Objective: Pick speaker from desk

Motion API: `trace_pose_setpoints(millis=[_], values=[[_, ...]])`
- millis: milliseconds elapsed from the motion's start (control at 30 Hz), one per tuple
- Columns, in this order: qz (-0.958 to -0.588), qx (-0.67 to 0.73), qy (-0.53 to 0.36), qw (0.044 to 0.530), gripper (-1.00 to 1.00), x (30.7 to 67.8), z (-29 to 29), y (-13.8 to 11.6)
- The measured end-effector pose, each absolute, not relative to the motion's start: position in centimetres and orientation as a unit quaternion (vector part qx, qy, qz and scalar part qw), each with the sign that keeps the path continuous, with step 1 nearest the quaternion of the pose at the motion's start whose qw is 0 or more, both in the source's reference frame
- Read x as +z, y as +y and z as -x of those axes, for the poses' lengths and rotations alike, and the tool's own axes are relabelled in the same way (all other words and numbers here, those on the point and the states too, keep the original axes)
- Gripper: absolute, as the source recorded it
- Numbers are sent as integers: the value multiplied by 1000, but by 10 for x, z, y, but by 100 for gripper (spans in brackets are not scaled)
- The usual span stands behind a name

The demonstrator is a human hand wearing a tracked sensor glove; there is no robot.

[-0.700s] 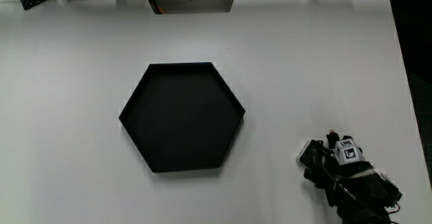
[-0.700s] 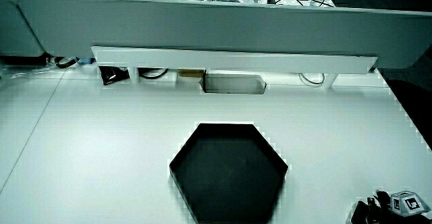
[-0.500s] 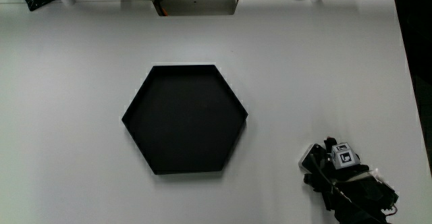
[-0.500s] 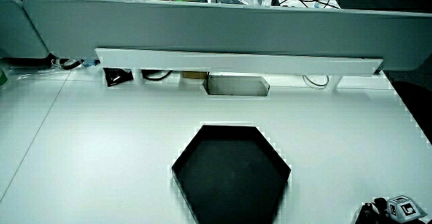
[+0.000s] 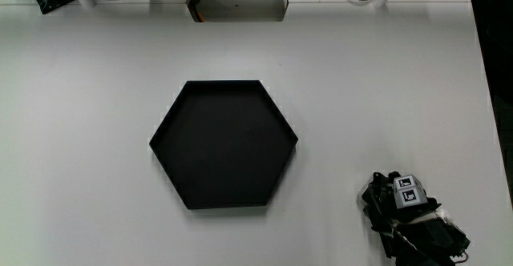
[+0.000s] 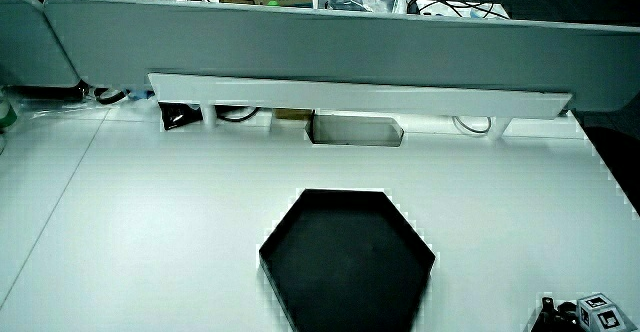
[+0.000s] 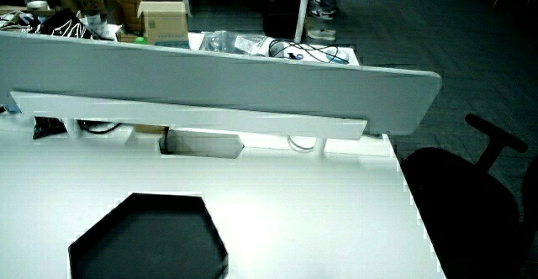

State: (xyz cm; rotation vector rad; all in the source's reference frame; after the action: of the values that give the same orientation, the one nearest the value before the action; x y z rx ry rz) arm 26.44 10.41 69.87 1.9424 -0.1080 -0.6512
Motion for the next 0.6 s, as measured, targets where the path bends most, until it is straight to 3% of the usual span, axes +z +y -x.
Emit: trace_pose_setpoints(millis=[167, 400, 600], values=[[-826, -242, -46, 507, 100, 696, -272, 109], [-884, -193, -53, 422, 100, 658, -258, 92], [-912, -173, -87, 362, 100, 630, -218, 76]])
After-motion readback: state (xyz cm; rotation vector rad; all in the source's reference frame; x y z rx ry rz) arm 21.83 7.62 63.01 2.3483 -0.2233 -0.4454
